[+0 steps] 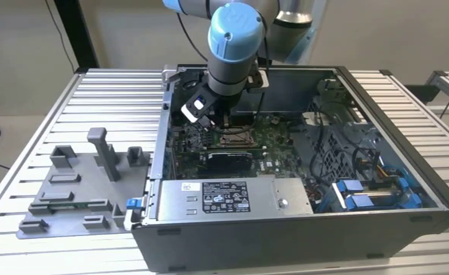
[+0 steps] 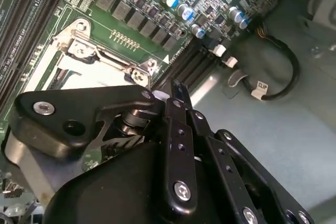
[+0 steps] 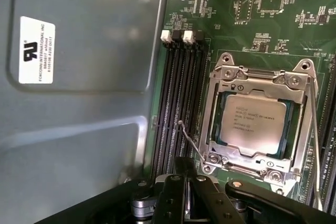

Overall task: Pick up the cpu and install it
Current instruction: 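Close the cpu cover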

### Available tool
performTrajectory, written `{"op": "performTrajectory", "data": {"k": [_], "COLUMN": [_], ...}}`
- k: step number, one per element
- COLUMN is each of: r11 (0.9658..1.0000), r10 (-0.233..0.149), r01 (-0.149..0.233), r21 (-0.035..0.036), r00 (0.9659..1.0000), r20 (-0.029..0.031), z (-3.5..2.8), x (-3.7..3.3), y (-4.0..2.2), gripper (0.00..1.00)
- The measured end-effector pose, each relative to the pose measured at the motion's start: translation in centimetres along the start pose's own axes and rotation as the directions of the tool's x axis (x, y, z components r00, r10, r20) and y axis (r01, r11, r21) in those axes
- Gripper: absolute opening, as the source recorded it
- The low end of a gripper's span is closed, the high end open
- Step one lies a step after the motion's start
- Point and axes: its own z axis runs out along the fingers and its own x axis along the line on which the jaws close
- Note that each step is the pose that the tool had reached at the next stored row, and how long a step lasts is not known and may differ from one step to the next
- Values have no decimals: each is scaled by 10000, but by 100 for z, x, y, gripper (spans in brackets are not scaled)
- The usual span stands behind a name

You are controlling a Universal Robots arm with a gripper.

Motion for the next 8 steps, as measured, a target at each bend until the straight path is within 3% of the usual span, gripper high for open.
{"op": "performTrajectory", "data": {"k": [8], "r11": [10000], "r10": [2], "r01": [-2], "r21": [5], "r00": [10000], "r20": [1], "z": [11], "x": [-29], "y": [-1], "gripper": [0]}}
